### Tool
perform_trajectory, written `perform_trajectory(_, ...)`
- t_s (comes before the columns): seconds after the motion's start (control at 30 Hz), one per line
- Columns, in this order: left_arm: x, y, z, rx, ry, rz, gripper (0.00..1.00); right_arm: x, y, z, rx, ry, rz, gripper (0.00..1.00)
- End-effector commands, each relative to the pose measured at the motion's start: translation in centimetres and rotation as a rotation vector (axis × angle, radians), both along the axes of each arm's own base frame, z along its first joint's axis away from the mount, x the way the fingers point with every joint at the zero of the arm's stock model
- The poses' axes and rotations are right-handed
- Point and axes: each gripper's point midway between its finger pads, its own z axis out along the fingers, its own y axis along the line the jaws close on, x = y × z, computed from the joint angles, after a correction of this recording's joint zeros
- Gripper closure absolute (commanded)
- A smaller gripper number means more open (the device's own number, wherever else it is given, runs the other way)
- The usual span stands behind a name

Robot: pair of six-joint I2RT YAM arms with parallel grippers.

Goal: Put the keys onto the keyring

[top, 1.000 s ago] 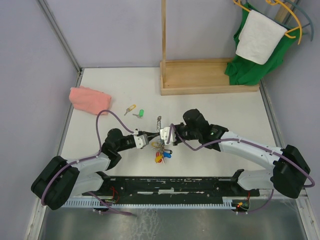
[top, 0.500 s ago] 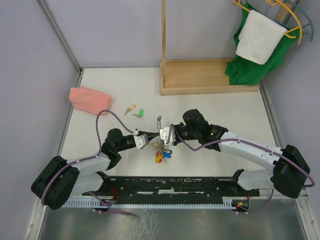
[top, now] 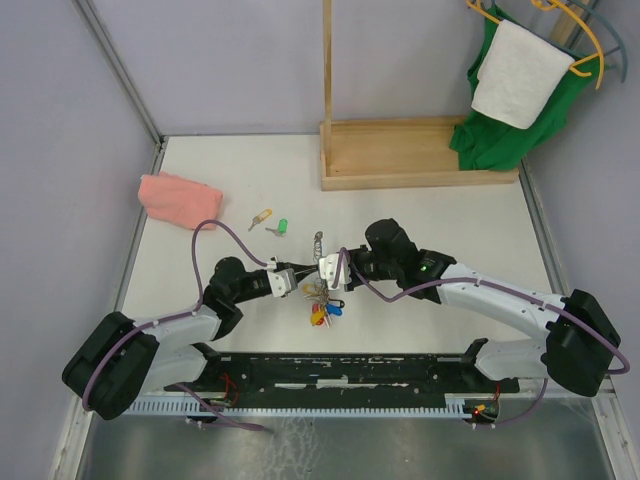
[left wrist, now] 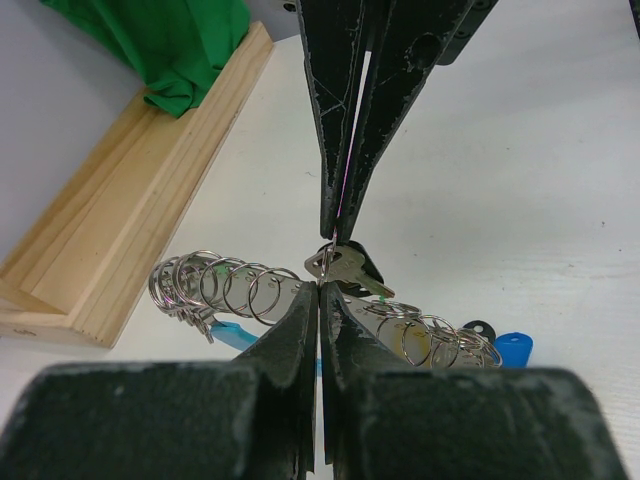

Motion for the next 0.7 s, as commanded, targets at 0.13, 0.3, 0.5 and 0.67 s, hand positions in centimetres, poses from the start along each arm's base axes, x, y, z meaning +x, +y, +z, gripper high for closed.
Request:
perform_trajectory(0.13,-0.20,-0.39,2.80,-0.067,-0.092,-0.025,0.97,0.27,0.61,1.64,0.059,-0.027,-0.009,0.99)
perform_trajectory(0.3,-0.26,-0.46,2.81,-0.066,-0.090,-0.030,0.97,0.14,0.77,1.74,0.071,-0.023,-0.003,0.99)
perform_trajectory(0.5,-0.31,-0.43,2.77,-0.064,-0.088,-0.031,0.97,0.22,0.70,1.89,0.075,-0.024,-0.012,0.99)
perform_trajectory(0.67,-0.33,-0.46,2.70,-0.062,-0.085,-0.033,0.97,0.24,0.77,2.00,0.082,-0.023,-0.014,0.99)
